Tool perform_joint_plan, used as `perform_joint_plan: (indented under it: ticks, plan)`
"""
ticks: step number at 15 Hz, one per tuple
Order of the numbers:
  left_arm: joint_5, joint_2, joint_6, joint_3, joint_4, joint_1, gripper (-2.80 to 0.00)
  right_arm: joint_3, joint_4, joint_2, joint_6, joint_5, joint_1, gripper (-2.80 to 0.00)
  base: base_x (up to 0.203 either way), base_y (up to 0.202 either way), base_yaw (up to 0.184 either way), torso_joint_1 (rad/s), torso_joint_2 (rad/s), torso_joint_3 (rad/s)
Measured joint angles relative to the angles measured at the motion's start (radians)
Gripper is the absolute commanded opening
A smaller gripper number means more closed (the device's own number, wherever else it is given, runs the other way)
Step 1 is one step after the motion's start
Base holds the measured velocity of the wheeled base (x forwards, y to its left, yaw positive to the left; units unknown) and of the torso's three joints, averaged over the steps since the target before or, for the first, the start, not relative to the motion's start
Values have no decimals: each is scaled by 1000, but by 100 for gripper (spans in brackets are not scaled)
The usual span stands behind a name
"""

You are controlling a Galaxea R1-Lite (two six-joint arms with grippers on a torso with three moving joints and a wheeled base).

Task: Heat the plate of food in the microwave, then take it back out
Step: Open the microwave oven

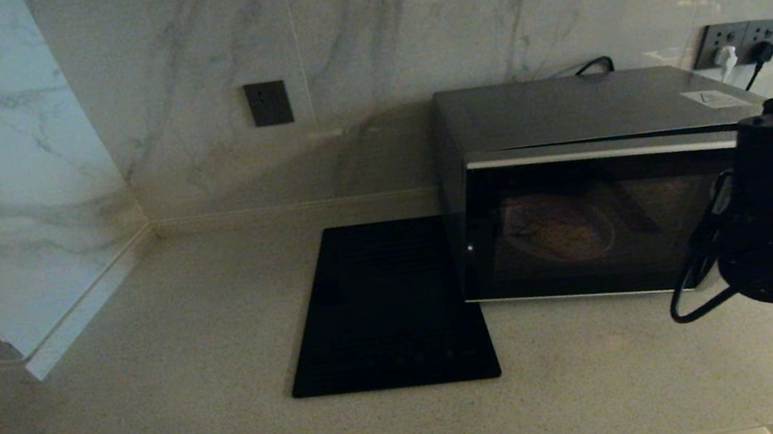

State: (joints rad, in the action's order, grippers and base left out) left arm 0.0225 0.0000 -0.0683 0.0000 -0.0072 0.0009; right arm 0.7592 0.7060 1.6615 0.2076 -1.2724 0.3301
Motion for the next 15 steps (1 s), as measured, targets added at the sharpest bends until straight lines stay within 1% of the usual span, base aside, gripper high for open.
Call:
perform_joint_plan:
  ticks: [1,4,7,12,15]
  plan:
    - [0,0,0,0,0,0,-280,9,2,35,26,-42,6,0,0,0,0,0,0,0]
    - [0,0,0,0,0,1,-280,17,4,101,65,-91,10,0,0,0,0,0,0,0]
    - [0,0,0,0,0,0,-280,18,3,149,95,-94,9,0,0,0,0,0,0,0]
    - [0,0,0,0,0,2,-280,38,3,241,145,-86,-16,0,0,0,0,0,0,0]
    - [0,0,0,0,0,0,-280,76,3,293,150,-64,-45,0,0,0,0,0,0,0]
